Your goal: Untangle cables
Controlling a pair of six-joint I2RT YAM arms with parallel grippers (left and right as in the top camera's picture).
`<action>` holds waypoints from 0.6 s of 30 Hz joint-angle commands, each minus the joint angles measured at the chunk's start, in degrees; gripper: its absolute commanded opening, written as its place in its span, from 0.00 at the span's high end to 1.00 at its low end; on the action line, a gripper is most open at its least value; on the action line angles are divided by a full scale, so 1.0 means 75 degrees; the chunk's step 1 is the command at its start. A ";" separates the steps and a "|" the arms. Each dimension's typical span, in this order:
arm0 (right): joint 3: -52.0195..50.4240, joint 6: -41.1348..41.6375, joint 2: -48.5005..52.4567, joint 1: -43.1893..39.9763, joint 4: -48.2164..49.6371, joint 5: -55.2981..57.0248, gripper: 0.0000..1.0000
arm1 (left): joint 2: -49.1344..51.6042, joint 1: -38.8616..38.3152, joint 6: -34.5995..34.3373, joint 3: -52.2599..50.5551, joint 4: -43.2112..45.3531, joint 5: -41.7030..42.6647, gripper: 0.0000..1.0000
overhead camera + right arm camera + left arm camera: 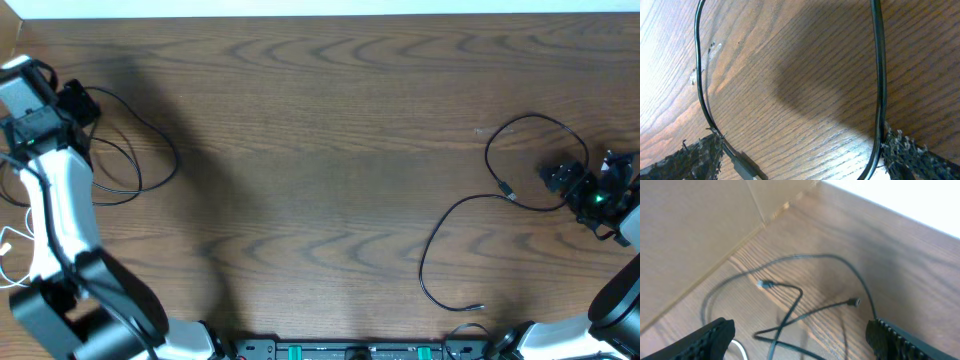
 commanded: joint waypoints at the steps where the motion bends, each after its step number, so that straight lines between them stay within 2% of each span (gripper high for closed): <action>1: -0.0073 0.0085 0.0090 0.0061 -0.0026 -0.0044 0.01 | -0.0691 -0.0023 -0.0009 0.0082 -0.0490 0.0274 0.11; 10: -0.0073 0.0082 0.0090 0.0073 0.0003 -0.0044 0.01 | -0.0921 -0.0216 0.0041 0.0082 -0.2317 0.2789 0.11; 18: -0.0073 0.0076 0.0090 0.0076 0.0047 -0.0044 0.01 | -0.0181 -0.1105 0.1148 0.0067 -0.3188 0.2911 0.11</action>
